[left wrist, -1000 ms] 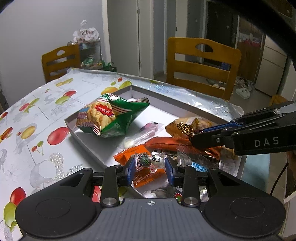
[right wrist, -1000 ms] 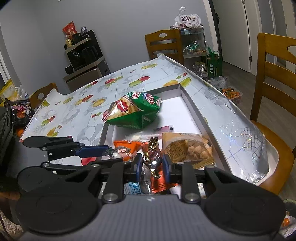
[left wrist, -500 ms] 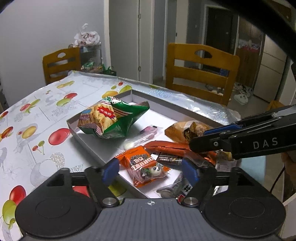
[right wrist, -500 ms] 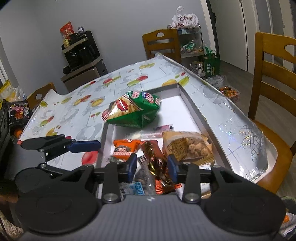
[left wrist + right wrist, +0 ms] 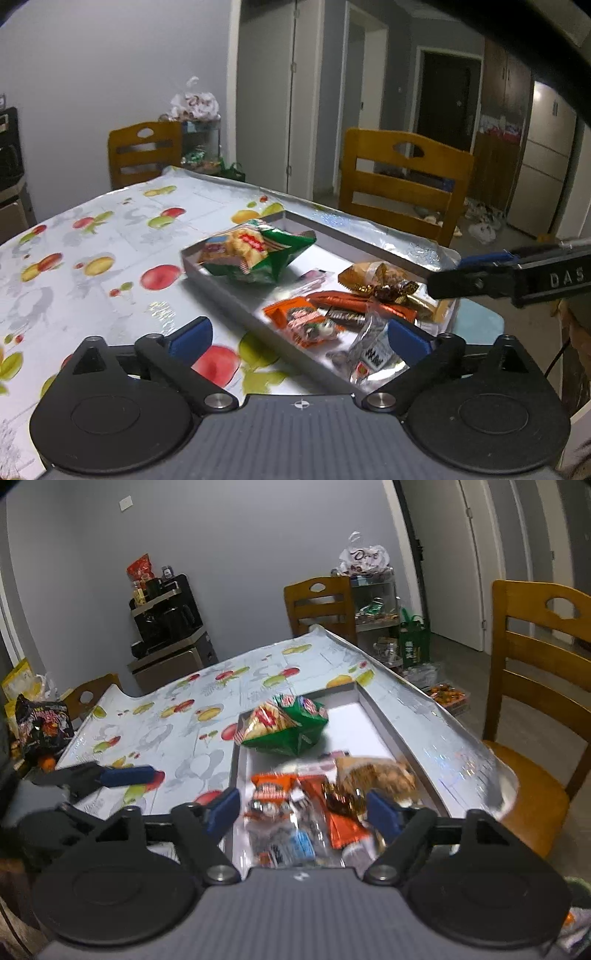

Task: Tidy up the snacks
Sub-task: 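Open both tools over the box and withdraw them from it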

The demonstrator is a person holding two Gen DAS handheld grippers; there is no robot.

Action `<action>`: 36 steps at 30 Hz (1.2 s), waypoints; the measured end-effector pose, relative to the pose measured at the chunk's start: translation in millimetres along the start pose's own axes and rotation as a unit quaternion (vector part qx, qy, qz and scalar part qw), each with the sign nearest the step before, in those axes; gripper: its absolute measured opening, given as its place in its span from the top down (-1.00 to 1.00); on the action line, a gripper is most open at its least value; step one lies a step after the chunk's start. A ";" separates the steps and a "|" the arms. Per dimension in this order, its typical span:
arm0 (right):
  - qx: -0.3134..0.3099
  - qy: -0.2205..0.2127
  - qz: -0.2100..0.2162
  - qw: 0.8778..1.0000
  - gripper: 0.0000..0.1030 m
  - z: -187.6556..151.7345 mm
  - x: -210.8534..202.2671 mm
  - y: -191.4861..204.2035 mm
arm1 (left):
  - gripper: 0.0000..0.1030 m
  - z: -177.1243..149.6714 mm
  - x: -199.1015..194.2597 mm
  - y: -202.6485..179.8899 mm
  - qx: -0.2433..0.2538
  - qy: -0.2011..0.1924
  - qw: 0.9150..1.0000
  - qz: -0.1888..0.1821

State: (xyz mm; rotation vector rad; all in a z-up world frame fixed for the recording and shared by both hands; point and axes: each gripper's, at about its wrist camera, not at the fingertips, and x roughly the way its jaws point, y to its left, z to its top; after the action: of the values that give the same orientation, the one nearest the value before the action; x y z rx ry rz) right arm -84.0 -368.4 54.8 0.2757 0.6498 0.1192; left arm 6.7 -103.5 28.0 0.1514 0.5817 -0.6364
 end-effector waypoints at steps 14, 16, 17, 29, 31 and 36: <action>-0.029 0.027 -0.050 0.998 -0.87 -81.4 -16.3 56.6 | -1.00 -60.7 -26.7 29.9 -0.010 0.061 0.998 0.034; -0.025 0.034 -0.055 0.998 -0.87 -84.5 -10.6 61.6 | -1.00 -67.8 -25.2 33.9 -0.016 0.074 0.996 0.038; -0.023 0.038 -0.058 0.997 -0.88 -85.3 -7.4 63.0 | -1.00 -71.0 -23.4 35.7 -0.019 0.081 0.996 0.039; -0.018 0.078 -0.083 0.993 -0.88 -94.0 18.1 66.2 | -1.00 -85.6 -9.1 38.8 -0.015 0.120 0.992 0.046; -0.017 0.086 -0.092 0.992 -0.88 -95.5 22.5 64.7 | -1.00 -85.2 -7.9 38.7 -0.015 0.120 0.992 0.045; -0.007 0.092 -0.092 0.991 -0.88 -96.2 25.5 59.4 | -1.00 -84.6 -5.6 37.0 -0.014 0.123 0.991 0.044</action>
State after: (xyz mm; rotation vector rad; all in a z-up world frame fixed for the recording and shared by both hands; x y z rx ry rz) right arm -124.1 -285.8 -15.9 0.1923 0.8544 -0.0282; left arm -14.1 -45.1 -40.7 0.2304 0.8159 -0.5280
